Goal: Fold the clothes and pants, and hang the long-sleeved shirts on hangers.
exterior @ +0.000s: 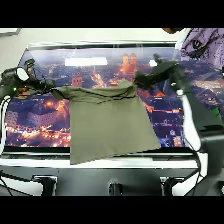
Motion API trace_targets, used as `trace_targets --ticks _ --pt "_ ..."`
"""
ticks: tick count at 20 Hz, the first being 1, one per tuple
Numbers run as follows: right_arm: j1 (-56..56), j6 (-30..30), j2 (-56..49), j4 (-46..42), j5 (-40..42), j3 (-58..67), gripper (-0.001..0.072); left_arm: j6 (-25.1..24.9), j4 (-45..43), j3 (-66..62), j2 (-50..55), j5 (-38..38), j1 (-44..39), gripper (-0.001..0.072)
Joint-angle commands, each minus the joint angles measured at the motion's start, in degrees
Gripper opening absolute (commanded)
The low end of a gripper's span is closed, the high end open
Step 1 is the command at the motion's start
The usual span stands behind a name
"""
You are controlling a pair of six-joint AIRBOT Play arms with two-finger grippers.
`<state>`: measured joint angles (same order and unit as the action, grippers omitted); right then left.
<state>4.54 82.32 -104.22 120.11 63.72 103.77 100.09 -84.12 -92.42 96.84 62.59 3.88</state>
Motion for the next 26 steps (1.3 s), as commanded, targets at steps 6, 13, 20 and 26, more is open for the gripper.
trace_targets --ticks 6,13,20,26 --pt "-25.14 19.43 20.57 1.03 22.32 -22.62 0.0372 0.04 0.61 -0.07 -1.57 4.26 -0.07 0.0018" --pt "-26.64 24.65 29.42 1.01 13.29 -57.64 0.0428 0.04 0.59 -0.07 -1.57 5.2 -0.04 0.0018" --pt "-26.64 26.97 29.4 2.16 8.7 -65.85 0.0429 0.04 0.59 -0.07 -1.55 5.4 -0.04 0.0018" --pt "-25.18 28.24 29.4 6.93 7.06 -69.68 0.0404 0.04 0.59 -0.07 -1.55 5.38 -0.04 0.0018"
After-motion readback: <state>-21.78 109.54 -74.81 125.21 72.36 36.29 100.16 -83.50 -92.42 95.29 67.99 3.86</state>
